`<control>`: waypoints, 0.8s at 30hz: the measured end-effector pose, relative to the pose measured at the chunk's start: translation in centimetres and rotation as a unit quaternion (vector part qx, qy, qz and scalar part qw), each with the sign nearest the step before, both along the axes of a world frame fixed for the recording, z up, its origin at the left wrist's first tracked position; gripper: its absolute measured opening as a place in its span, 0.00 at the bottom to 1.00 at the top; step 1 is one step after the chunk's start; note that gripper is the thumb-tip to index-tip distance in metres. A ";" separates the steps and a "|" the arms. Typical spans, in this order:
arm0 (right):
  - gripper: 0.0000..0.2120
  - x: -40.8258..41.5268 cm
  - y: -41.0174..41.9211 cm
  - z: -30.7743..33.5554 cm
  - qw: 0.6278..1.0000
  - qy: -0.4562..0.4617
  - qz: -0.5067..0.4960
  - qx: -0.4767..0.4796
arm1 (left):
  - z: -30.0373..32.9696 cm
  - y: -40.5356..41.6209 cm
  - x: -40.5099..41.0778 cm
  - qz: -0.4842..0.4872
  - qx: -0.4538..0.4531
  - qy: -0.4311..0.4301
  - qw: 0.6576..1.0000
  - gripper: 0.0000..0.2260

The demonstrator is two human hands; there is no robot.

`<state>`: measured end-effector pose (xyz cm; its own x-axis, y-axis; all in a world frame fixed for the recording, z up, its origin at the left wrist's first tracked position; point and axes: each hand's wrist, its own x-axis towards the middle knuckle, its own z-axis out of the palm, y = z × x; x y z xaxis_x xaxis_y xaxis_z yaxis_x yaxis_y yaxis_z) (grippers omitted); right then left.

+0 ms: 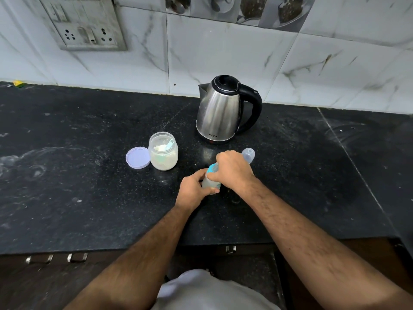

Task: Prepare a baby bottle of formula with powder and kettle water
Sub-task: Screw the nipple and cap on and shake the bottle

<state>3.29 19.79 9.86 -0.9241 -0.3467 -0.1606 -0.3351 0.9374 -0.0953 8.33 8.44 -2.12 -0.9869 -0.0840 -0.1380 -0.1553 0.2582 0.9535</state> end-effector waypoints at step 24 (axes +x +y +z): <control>0.33 -0.6 3.0 -0.1 0.992 -0.096 0.039 -0.077 | -0.6 -0.1 -0.3 0.001 0.005 0.014 1.000 0.29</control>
